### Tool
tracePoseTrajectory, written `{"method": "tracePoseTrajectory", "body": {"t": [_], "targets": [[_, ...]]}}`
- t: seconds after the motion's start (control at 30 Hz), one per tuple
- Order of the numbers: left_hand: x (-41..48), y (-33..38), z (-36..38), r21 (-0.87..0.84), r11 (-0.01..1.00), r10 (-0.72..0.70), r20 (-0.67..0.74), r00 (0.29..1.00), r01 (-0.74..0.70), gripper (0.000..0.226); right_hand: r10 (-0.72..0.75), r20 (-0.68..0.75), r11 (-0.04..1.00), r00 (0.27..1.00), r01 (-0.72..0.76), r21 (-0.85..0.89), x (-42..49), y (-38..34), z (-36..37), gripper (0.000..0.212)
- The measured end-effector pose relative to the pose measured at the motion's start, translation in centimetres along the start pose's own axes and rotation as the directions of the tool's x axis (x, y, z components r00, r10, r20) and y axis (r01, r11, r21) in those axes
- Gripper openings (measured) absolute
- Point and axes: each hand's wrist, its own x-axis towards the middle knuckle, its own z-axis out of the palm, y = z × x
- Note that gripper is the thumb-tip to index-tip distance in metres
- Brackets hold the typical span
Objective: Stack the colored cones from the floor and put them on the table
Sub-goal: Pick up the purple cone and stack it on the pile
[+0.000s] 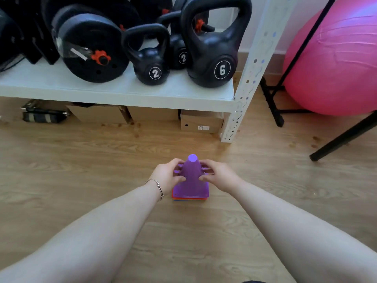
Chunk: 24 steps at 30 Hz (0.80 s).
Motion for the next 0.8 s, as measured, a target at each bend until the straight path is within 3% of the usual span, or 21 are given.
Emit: {"method": "tracePoseTrajectory", "body": {"t": [0.8], "targets": [[1.2, -2.9, 1.7, -0.027, 1.000, 0.002, -0.062, 0.998, -0.003, 0.052, -0.020, -0.068, 0.999, 0.997, 0.017, -0.046, 1.0, 1.7, 3.1, 0.062]]}}
